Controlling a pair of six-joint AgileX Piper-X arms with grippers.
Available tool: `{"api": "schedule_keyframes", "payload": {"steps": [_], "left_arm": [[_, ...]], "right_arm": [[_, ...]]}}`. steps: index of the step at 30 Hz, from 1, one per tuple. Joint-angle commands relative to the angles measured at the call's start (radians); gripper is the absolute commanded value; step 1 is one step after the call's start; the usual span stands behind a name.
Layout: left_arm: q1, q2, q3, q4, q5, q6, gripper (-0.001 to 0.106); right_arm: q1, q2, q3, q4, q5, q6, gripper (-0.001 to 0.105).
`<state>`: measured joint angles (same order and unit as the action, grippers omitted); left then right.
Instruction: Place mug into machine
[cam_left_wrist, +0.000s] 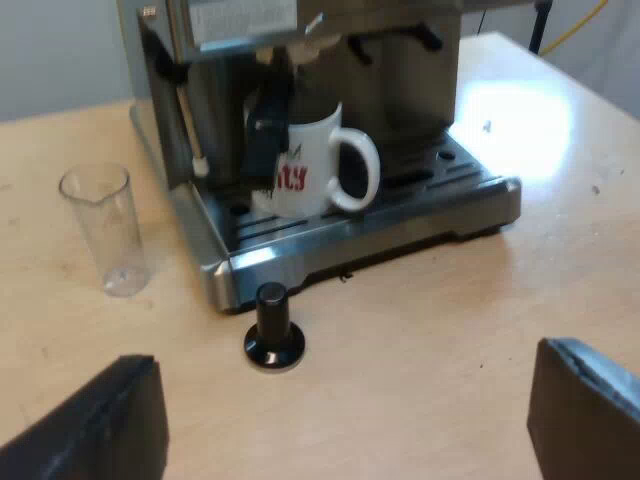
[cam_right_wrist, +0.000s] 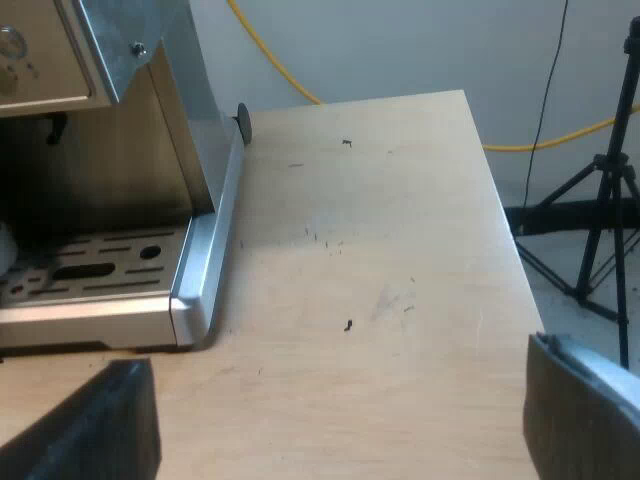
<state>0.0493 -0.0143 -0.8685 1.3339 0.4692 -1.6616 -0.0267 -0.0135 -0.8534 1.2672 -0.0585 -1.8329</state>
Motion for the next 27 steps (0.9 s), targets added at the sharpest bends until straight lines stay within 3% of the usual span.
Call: {"api": "schedule_keyframes", "payload": {"steps": [1,8,16,27], "left_arm": [[0.001,-0.141,-0.007,0.000,-0.049,0.003,0.081],[0.001,-0.140,0.071,-0.085,-0.172,0.003,0.081],[0.001,-0.139,0.221,-0.238,-0.174,0.003,0.081],[0.001,-0.138,0.335,-0.278,-0.174,0.002,0.081]], "right_arm": [[-0.005,-0.042,0.006,-0.013,-0.007,-0.004,0.076],[-0.005,-0.040,0.074,-0.093,-0.007,-0.011,0.076],[-0.005,-0.040,0.189,-0.226,-0.007,-0.011,0.076],[-0.005,-0.038,0.257,-0.237,-0.007,-0.011,0.076]]}}
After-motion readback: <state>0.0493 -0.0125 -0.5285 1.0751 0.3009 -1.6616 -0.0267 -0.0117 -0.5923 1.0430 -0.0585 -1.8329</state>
